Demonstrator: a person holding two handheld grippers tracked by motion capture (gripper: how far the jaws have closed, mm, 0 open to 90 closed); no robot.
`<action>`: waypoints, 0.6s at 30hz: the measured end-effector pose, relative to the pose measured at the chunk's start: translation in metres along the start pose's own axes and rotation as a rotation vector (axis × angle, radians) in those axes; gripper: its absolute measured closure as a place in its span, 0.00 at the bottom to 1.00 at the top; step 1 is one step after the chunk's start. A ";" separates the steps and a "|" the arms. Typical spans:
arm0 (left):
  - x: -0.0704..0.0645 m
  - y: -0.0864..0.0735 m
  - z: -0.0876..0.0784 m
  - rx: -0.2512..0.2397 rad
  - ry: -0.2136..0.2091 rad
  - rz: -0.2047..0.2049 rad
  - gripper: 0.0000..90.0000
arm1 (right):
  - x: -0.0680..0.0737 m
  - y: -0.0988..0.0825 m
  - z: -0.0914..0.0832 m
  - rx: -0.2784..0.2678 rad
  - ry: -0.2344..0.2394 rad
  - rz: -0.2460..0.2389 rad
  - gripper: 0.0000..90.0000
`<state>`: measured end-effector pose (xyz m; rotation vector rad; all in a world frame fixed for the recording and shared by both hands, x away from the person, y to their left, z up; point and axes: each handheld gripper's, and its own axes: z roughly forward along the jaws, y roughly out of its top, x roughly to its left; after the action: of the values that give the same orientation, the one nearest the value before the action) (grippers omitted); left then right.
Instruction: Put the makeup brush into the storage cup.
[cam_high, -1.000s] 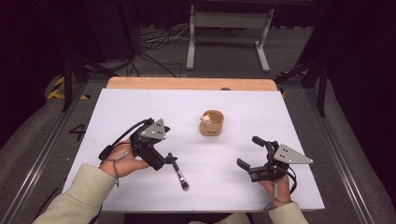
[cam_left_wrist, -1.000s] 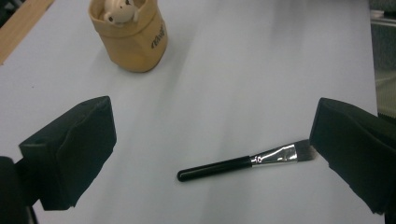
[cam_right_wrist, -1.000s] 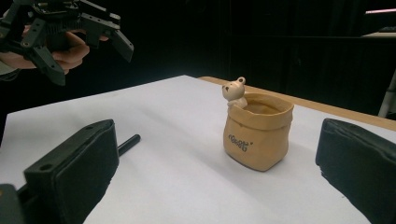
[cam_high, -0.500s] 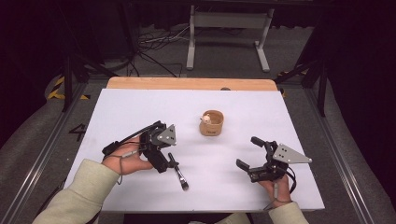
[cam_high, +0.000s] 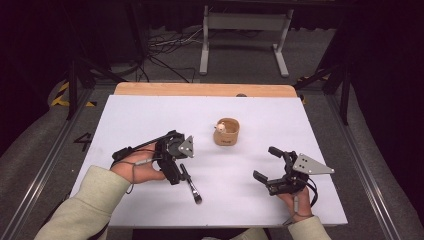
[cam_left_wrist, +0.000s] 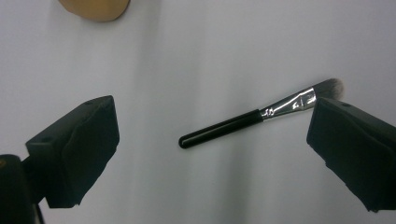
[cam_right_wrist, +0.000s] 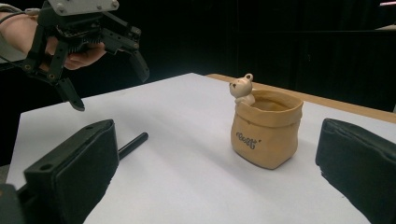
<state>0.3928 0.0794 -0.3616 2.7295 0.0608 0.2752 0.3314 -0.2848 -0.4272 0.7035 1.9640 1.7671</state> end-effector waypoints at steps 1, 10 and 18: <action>0.000 0.000 0.000 0.000 -0.004 0.001 0.04 | 0.000 0.000 0.000 -0.001 0.000 0.000 0.00; -0.001 0.007 0.005 0.042 -0.011 0.061 0.04 | -0.001 -0.001 -0.001 -0.001 0.000 0.009 0.00; 0.004 0.008 0.014 0.043 -0.027 0.030 0.02 | -0.002 -0.001 -0.002 -0.003 0.000 0.011 0.00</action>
<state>0.3990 0.0667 -0.3698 2.7776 0.0185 0.2487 0.3312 -0.2877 -0.4277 0.7141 1.9608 1.7760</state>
